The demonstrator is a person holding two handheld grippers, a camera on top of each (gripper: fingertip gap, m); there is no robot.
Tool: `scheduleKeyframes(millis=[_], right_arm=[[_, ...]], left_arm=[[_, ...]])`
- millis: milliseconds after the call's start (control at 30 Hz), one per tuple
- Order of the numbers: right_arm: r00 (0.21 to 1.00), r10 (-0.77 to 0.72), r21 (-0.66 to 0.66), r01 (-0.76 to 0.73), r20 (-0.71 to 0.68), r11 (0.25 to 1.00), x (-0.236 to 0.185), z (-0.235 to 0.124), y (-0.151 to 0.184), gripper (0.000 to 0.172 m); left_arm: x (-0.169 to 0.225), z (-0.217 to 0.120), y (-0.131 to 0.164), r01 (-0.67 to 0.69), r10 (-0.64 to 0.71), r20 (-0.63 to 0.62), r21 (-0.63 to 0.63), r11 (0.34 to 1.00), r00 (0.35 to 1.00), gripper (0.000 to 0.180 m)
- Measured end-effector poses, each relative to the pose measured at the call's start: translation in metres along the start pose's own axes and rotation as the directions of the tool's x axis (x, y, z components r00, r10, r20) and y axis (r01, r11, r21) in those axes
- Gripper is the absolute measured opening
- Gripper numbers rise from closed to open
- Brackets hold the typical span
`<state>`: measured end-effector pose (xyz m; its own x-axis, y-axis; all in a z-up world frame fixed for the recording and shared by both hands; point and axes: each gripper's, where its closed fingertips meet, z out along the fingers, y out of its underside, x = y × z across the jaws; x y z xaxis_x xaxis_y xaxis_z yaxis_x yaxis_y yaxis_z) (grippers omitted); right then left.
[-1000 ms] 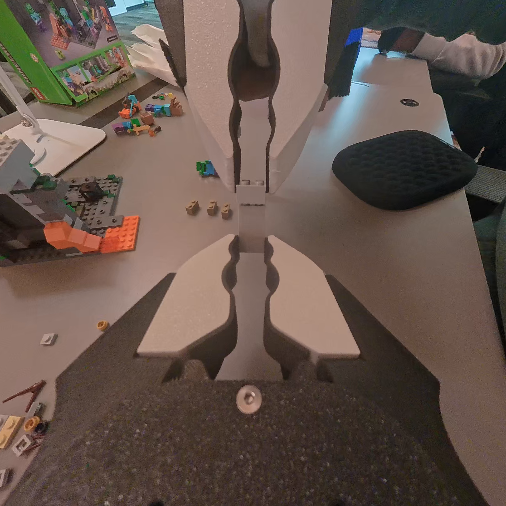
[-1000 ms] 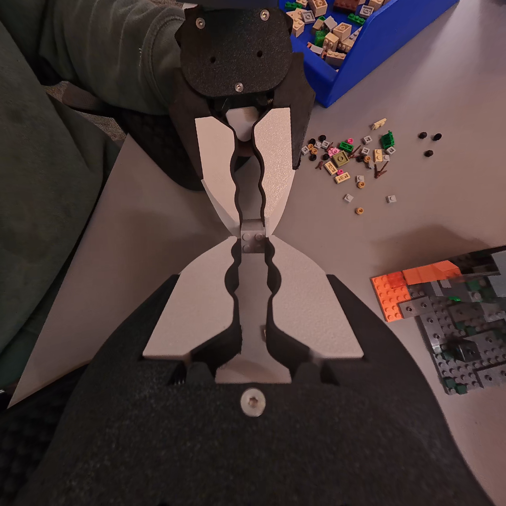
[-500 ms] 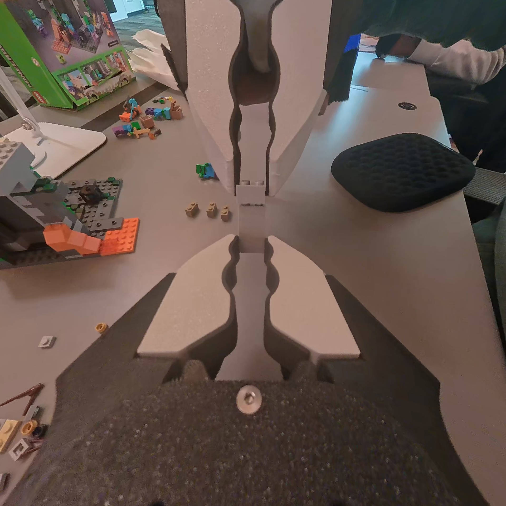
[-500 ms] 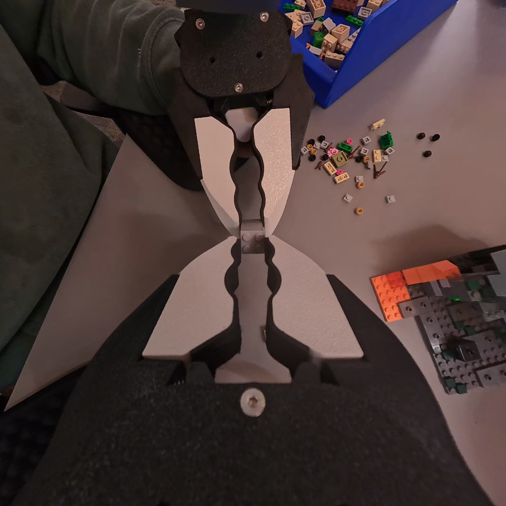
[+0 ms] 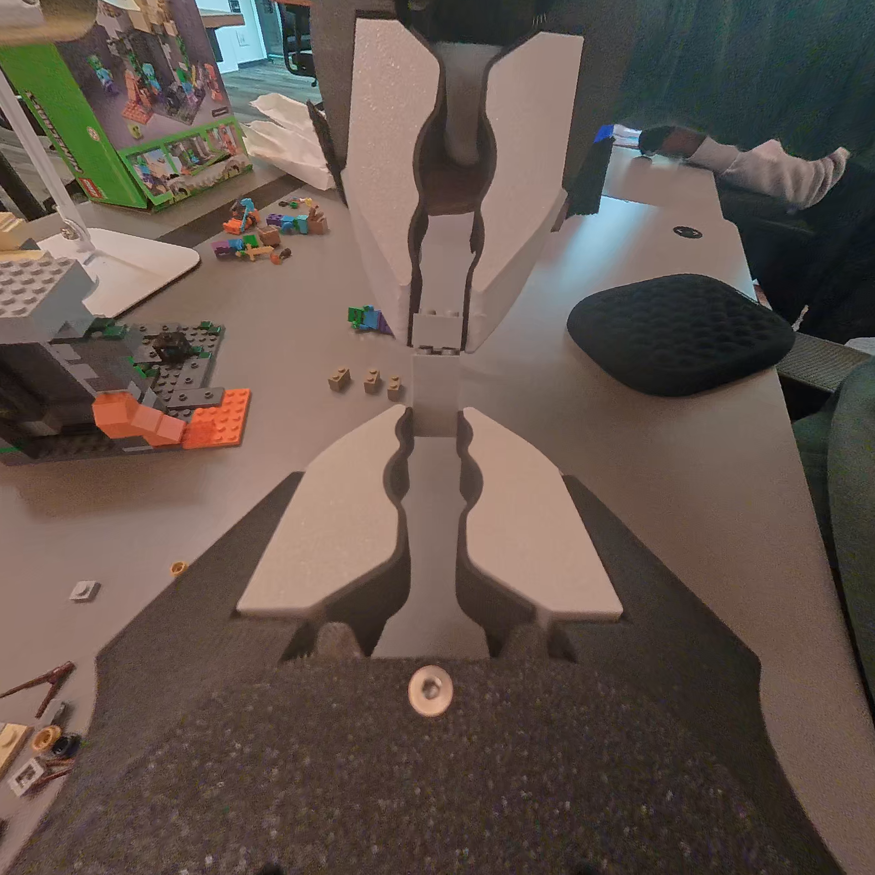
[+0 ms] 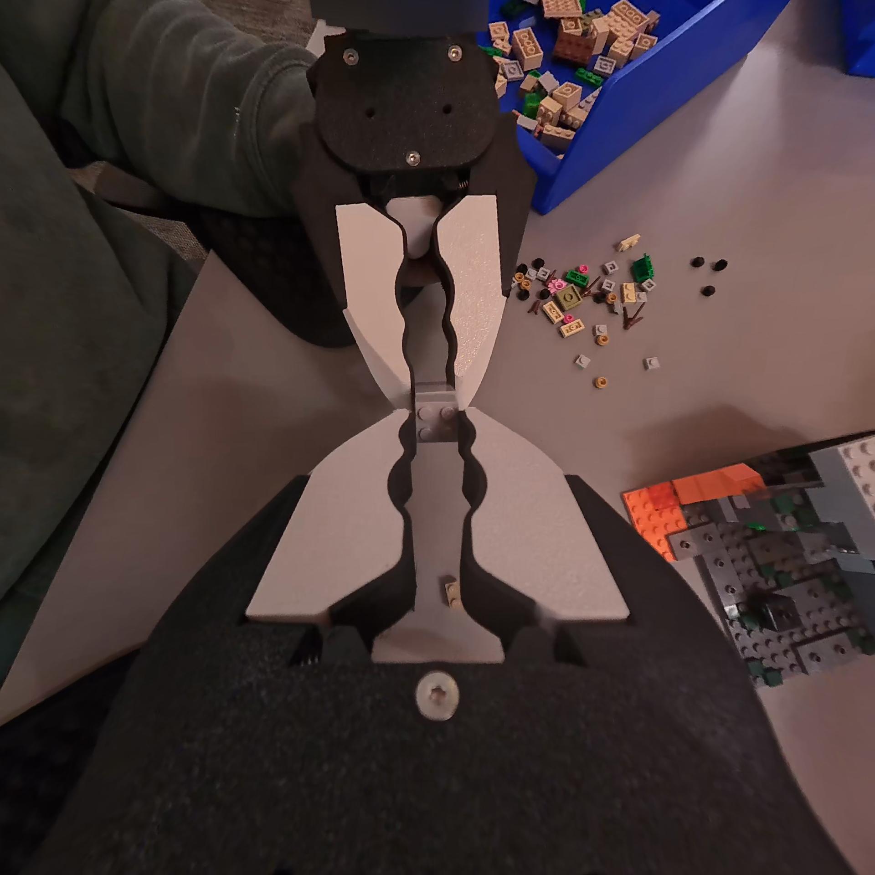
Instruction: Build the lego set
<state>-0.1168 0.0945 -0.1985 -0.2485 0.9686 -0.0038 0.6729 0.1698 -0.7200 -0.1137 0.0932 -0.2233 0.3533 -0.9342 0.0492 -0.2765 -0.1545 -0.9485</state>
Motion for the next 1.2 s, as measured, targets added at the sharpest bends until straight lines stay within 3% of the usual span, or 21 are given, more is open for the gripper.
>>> scheduleKeyframes(millis=[700, 1200], right_arm=[[0.999, -0.040, -0.115, 0.043, 0.031, 0.992, -0.008, -0.001, -0.002, 0.017], [0.998, -0.058, -0.114, 0.061, 0.030, 0.992, -0.008, -0.008, -0.016, 0.021]], left_arm=[[0.006, 0.001, -0.005, -0.045, 0.045, -0.012, 0.029, 0.999, 0.999, 0.017], [0.010, -0.003, -0.017, -0.030, 0.034, -0.035, 0.099, 0.995, 0.999, 0.017]])
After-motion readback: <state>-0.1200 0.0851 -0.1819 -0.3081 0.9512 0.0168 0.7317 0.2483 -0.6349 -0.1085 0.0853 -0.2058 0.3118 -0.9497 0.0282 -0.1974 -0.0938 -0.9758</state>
